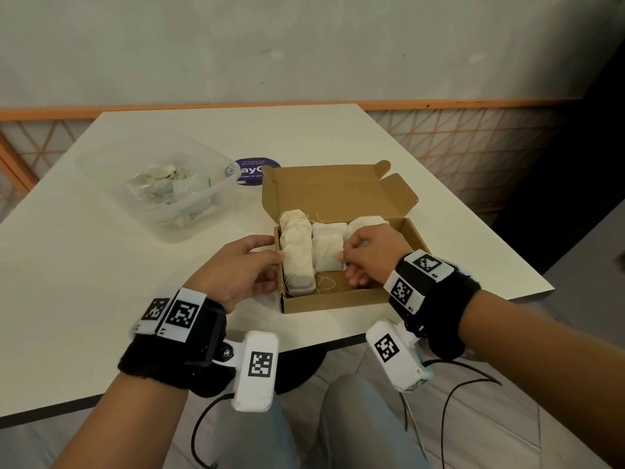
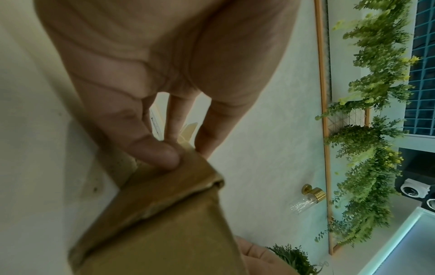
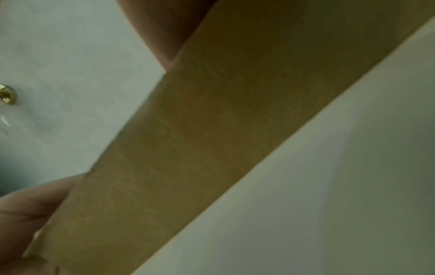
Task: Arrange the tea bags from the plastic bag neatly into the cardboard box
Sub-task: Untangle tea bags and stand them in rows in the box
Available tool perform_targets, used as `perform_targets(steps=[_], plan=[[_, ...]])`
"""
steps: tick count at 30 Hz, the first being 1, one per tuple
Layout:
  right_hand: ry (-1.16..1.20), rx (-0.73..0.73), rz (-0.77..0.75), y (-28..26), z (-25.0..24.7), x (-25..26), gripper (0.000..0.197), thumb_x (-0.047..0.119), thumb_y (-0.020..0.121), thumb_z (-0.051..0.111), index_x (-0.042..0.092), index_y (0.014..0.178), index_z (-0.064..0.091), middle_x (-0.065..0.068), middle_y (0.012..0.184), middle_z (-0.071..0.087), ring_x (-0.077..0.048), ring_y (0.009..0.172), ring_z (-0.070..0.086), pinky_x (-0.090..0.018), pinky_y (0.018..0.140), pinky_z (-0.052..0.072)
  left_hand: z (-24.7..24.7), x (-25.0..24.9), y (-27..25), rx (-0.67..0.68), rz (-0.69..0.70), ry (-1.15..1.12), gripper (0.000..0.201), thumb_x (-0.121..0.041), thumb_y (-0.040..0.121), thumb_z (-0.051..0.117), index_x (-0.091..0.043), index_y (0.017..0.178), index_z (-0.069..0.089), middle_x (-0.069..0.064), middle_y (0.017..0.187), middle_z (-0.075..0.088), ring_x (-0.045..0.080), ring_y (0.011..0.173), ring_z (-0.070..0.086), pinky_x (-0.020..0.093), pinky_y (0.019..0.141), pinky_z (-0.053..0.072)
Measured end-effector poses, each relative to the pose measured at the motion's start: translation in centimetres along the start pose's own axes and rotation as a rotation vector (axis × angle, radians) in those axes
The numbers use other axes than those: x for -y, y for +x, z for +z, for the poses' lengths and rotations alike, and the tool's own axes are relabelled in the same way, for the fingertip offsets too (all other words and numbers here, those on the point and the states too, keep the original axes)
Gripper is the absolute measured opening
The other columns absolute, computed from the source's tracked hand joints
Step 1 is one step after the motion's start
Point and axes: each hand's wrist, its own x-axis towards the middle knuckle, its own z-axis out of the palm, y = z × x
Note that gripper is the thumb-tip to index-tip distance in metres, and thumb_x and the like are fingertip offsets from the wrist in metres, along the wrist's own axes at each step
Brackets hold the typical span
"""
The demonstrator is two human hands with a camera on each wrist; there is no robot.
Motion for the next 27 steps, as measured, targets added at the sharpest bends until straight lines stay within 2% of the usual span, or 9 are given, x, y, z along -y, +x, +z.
perform_targets(steps=[2, 6, 13, 15, 17, 20, 22, 24, 27], plan=[[0.031, -0.026, -0.027, 0.0, -0.1, -0.2, 0.015, 0.009, 0.086, 0.064, 0.01, 0.073, 0.057, -0.012, 0.061, 0.064, -0.016, 0.045, 0.06, -0.021, 0.046, 0.05, 0.0, 0.0, 0.0, 0.002, -0.004, -0.004, 0.025, -0.006, 0.089, 0.061, -0.015, 0.112, 0.061, 0.013, 0.087, 0.059, 0.019, 0.073, 0.055, 0.025, 0.06, 0.056], [0.104, -0.129, -0.079, 0.3, -0.2, -0.6, 0.013, 0.006, 0.082, 0.067, 0.009, 0.071, 0.061, -0.014, 0.067, 0.068, -0.022, 0.055, 0.066, -0.026, 0.055, 0.056, 0.1, -0.1, 0.0, -0.005, -0.005, -0.013, 0.021, -0.006, 0.088, 0.061, -0.017, 0.107, 0.061, 0.011, 0.083, 0.059, 0.018, 0.07, 0.055, 0.024, 0.056, 0.055], [0.123, -0.145, -0.047, 0.6, -0.1, -0.6, 0.009, 0.009, 0.083, 0.067, 0.006, 0.077, 0.06, -0.015, 0.069, 0.069, -0.028, 0.064, 0.07, -0.035, 0.065, 0.059, 0.1, -0.1, -0.1, -0.014, -0.004, -0.003, 0.02, -0.005, 0.089, 0.06, -0.017, 0.104, 0.061, 0.011, 0.083, 0.058, 0.018, 0.069, 0.054, 0.024, 0.056, 0.055], [0.123, -0.134, -0.04, 0.5, -0.1, -0.6, 0.009, 0.01, 0.083, 0.067, 0.006, 0.079, 0.06, -0.014, 0.068, 0.069, -0.025, 0.06, 0.068, -0.033, 0.062, 0.058, 0.2, -0.1, 0.0, -0.015, -0.006, 0.0, 0.021, -0.006, 0.088, 0.06, -0.016, 0.106, 0.061, 0.012, 0.084, 0.058, 0.018, 0.07, 0.054, 0.024, 0.057, 0.055], [0.124, -0.196, -0.065, 0.4, -0.6, -0.6, 0.007, 0.013, 0.082, 0.066, 0.01, 0.079, 0.06, -0.008, 0.065, 0.067, -0.018, 0.054, 0.063, -0.026, 0.054, 0.053, 0.2, -0.1, -0.1, -0.012, -0.008, -0.006, 0.021, -0.005, 0.088, 0.06, -0.015, 0.107, 0.061, 0.012, 0.084, 0.058, 0.018, 0.07, 0.054, 0.025, 0.058, 0.055], [0.035, -0.373, -0.1, 0.0, -3.1, -0.3, 0.008, 0.02, 0.082, 0.063, 0.018, 0.076, 0.059, 0.001, 0.063, 0.064, -0.011, 0.057, 0.056, -0.026, 0.061, 0.049, 0.2, -0.1, -0.1, -0.004, -0.006, -0.012, 0.021, -0.006, 0.089, 0.06, -0.014, 0.108, 0.061, 0.012, 0.085, 0.058, 0.018, 0.071, 0.054, 0.025, 0.058, 0.055], [-0.092, -0.325, -0.038, -0.2, -5.1, -0.2, 0.014, 0.022, 0.085, 0.063, 0.011, 0.078, 0.064, -0.004, 0.065, 0.067, -0.012, 0.054, 0.055, -0.027, 0.063, 0.05, 0.2, 0.0, 0.1, -0.008, -0.002, -0.009, 0.022, -0.006, 0.089, 0.06, -0.013, 0.11, 0.06, 0.013, 0.088, 0.057, 0.019, 0.074, 0.054, 0.028, 0.064, 0.055], [-0.183, -0.203, 0.068, -0.1, -6.0, -0.1, 0.023, 0.023, 0.087, 0.062, 0.003, 0.076, 0.065, -0.009, 0.067, 0.069, -0.015, 0.05, 0.054, -0.026, 0.058, 0.049, 0.2, 0.0, 0.2, -0.014, -0.001, -0.01, 0.024, -0.005, 0.088, 0.06, -0.011, 0.111, 0.06, 0.015, 0.091, 0.057, 0.022, 0.078, 0.053, 0.032, 0.071, 0.054], [-0.129, -0.131, 0.133, 0.8, -5.7, -0.1, 0.021, 0.018, 0.085, 0.064, 0.002, 0.072, 0.059, -0.004, 0.05, 0.065, -0.014, 0.042, 0.06, -0.023, 0.05, 0.053, 0.2, 0.0, 0.2, -0.004, -0.006, -0.019, 0.021, -0.005, 0.088, 0.06, -0.012, 0.108, 0.061, 0.016, 0.095, 0.057, 0.024, 0.083, 0.052, 0.032, 0.072, 0.054]])
